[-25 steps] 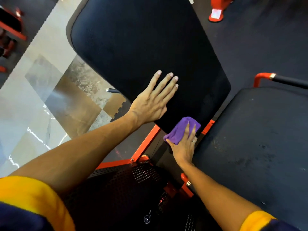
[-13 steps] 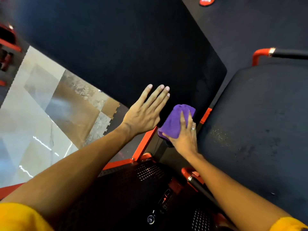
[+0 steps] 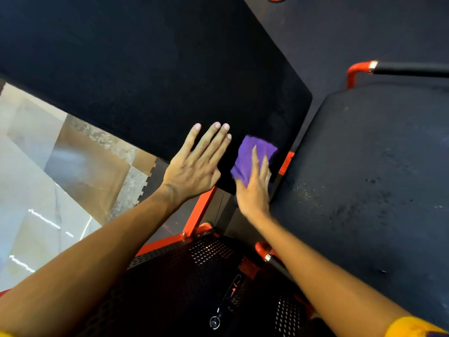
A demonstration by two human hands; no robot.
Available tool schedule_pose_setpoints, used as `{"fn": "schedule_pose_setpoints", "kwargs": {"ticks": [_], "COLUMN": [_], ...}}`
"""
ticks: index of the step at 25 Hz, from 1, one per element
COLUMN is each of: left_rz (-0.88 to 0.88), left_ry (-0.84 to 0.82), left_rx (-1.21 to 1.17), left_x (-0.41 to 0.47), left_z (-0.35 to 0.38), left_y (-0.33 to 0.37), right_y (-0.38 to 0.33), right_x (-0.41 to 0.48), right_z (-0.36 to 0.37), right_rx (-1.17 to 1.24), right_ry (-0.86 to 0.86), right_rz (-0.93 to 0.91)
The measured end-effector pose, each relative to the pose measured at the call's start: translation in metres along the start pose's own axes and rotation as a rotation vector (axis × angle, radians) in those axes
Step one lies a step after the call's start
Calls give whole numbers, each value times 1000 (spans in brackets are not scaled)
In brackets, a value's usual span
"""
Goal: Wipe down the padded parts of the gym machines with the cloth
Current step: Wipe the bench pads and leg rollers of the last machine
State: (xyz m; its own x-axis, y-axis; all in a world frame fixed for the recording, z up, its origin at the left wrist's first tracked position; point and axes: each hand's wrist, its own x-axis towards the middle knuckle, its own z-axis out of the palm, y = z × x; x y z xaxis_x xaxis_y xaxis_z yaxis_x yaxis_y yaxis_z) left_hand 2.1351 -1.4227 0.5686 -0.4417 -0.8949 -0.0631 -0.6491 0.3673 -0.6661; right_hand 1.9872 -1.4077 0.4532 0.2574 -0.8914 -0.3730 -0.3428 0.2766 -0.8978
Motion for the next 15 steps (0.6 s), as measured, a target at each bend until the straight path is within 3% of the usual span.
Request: {"fn": "schedule_pose_setpoints", "kwargs": {"ticks": [1, 5, 10, 13, 15], "left_rz": [-3, 12, -15, -13, -14], "left_ry": [-2, -11, 10, -2, -24], "left_rx": [-5, 9, 5, -24, -7], "left_x": [1, 3, 2, 2, 4], "left_z": [-1, -2, 0, -1, -2], "left_y": [1, 2, 3, 4, 5], "right_y": [17, 47, 16, 29, 37], "right_x": [-14, -1, -1, 21, 37], "right_z": [6, 19, 30, 22, 17], "right_rx": [-35, 131, 286, 290, 436], "right_ry": [-28, -2, 50, 142, 187], "right_rz": [46, 587, 515, 614, 672]}}
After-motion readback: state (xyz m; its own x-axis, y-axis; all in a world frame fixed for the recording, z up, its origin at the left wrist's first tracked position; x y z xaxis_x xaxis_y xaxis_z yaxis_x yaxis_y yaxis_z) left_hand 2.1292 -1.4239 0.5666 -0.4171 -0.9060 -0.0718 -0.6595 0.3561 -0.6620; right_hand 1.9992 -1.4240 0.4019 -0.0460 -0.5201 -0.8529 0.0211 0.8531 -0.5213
